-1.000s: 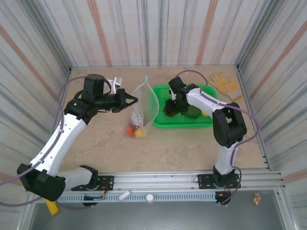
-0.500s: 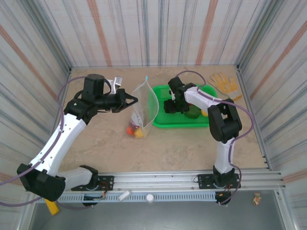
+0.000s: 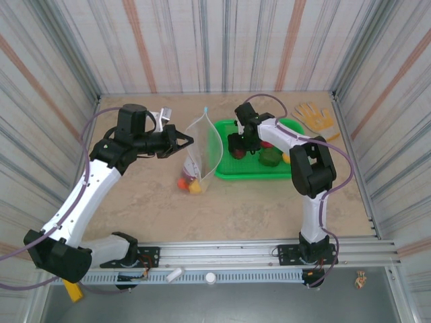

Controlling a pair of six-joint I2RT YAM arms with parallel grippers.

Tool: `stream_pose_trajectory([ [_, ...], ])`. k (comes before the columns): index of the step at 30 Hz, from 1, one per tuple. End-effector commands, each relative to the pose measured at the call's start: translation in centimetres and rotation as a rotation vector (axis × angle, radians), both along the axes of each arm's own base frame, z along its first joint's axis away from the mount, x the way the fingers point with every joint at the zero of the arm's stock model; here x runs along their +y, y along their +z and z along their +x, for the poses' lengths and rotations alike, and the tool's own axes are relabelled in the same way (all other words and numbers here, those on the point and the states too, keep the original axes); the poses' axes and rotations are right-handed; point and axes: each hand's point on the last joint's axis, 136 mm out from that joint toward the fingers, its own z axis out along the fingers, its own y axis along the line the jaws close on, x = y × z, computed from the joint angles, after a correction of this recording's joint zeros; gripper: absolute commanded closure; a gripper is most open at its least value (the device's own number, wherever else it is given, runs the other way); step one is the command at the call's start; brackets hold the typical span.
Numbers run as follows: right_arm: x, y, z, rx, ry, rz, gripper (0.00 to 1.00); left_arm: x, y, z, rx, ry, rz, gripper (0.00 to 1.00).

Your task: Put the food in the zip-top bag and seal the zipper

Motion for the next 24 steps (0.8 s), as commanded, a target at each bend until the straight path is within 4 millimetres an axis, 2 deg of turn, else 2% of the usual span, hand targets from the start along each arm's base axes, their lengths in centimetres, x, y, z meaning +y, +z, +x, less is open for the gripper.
stream_pose_trajectory([
  [1,0.0,0.2,-0.1,0.007,-0.007,0.004,0.31,0.1,0.1,-0.6,-0.02,-0.007,0.013,1.0],
  [5,-0.5,2.6,-0.1,-0.05,-0.018,0.005,0.36,0.0,0.0,-0.5,-0.014,-0.007,0.01,1.0],
  [8,-1.1,5.8,-0.1,-0.114,-0.031,0.019,0.36,0.0,0.1,-0.4,-0.017,-0.004,0.01,1.0],
  [17,-3.3,19.5,-3.7,-0.364,-0.044,0.133,0.37,-0.4,0.7,-0.4,-0.029,-0.013,0.007,1.0],
  [20,-2.6,24.1,-5.4,-0.428,-0.004,0.213,0.38,-0.8,1.0,-0.3,-0.031,-0.022,0.003,1.0],
  [24,0.1,29.4,-8.5,-0.498,0.108,0.322,0.39,-1.3,1.0,0.0,-0.018,-0.032,-0.013,1.0],
])
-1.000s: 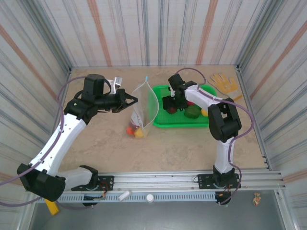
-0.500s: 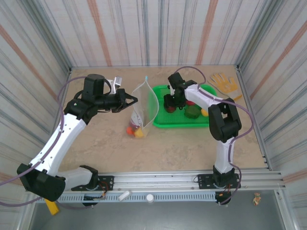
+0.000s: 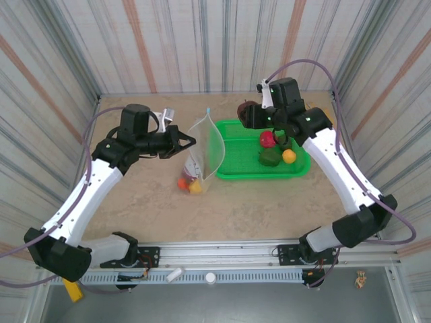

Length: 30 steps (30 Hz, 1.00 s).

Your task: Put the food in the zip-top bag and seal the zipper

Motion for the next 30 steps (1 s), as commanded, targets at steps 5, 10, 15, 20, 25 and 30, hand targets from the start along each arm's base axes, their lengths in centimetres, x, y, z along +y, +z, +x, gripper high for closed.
stream_pose_trajectory([
  [5,6.2,5.4,-7.2,-0.043,0.27,0.106,0.39,-1.0,1.1,0.2,0.002,-0.028,-0.04,1.0],
  [10,9.1,5.8,-10.1,-0.044,0.382,0.111,0.39,-1.3,1.1,0.5,0.009,-0.03,-0.045,1.0],
  [15,9.9,2.7,-10.4,0.018,0.388,0.058,0.38,-1.1,2.3,0.7,-0.029,-0.033,-0.024,1.0],
  [20,8.9,-0.3,-9.8,0.045,0.324,-0.045,0.37,-0.9,3.7,0.6,-0.068,-0.036,-0.018,1.0],
  [25,7.8,-1.9,-8.7,0.056,0.25,-0.142,0.34,-1.1,3.9,0.7,-0.07,-0.039,-0.024,1.0],
  [30,8.6,-2.2,-8.7,0.062,0.27,-0.133,0.27,-1.5,3.5,0.4,-0.062,-0.051,-0.027,1.0],
])
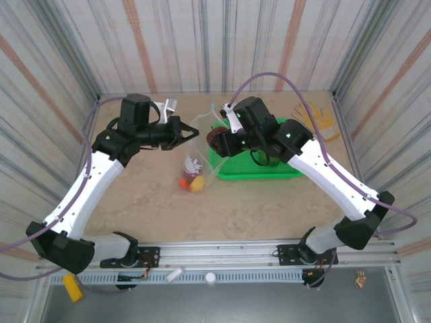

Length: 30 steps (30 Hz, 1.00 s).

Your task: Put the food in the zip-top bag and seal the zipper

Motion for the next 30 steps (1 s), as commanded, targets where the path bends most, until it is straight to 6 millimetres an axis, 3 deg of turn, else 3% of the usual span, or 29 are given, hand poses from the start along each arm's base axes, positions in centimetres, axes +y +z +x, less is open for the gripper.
stream_pose_trajectory([
  [1,0.2,-0.6,0.0,0.001,-0.004,-0.03,0.27,-0.3,0.4,-0.3,-0.025,-0.021,-0.002,1.0],
  [22,0.3,0.1,-0.6,-0.012,0.01,0.003,0.21,-0.1,0.5,-0.8,-0.036,-0.015,0.001,1.0],
  [30,-0.7,3.4,-0.3,-0.066,-0.01,0.067,0.31,0.1,-0.2,-0.9,-0.033,-0.007,0.016,1.0],
])
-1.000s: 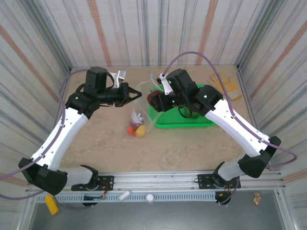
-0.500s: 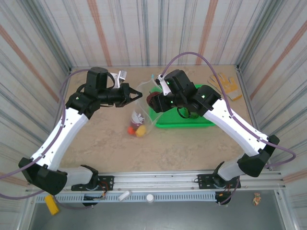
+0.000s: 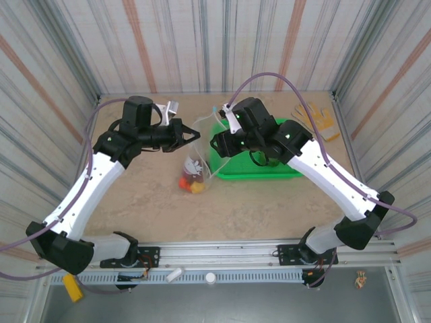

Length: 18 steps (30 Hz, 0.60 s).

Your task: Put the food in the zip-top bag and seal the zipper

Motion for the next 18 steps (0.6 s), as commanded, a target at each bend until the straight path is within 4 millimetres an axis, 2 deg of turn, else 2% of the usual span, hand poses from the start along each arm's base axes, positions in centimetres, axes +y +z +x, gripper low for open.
stream_pose_trajectory([
  [1,-1.1,3.4,0.0,-0.056,-0.02,0.077,0.32,0.2,0.3,-0.6,-0.042,-0.005,0.009,1.0],
  [3,-2.3,4.3,0.6,-0.064,-0.056,0.103,0.32,0.2,0.0,-0.6,-0.039,-0.005,0.014,1.0],
  [5,-4.5,4.6,1.9,-0.059,-0.137,0.121,0.35,0.3,-0.1,-0.7,-0.041,-0.008,0.016,1.0],
  [7,-7.0,3.9,3.4,-0.027,-0.239,0.155,0.38,0.1,-0.2,-0.9,-0.043,-0.014,0.015,1.0],
  [9,-9.5,2.4,4.8,0.011,-0.334,0.178,0.4,-0.1,0.1,-1.0,-0.053,-0.026,0.011,1.0],
  [11,-11.5,0.4,6.0,0.04,-0.407,0.183,0.39,-0.2,0.2,-1.1,-0.058,-0.032,0.009,1.0],
  [13,-13.4,-2.7,7.3,0.081,-0.477,0.159,0.39,-0.2,0.3,-1.2,-0.067,-0.036,0.009,1.0],
  [18,-15.9,-10.5,9.2,0.182,-0.54,-0.041,0.33,-0.2,0.3,-1.6,-0.085,-0.045,0.005,1.0],
])
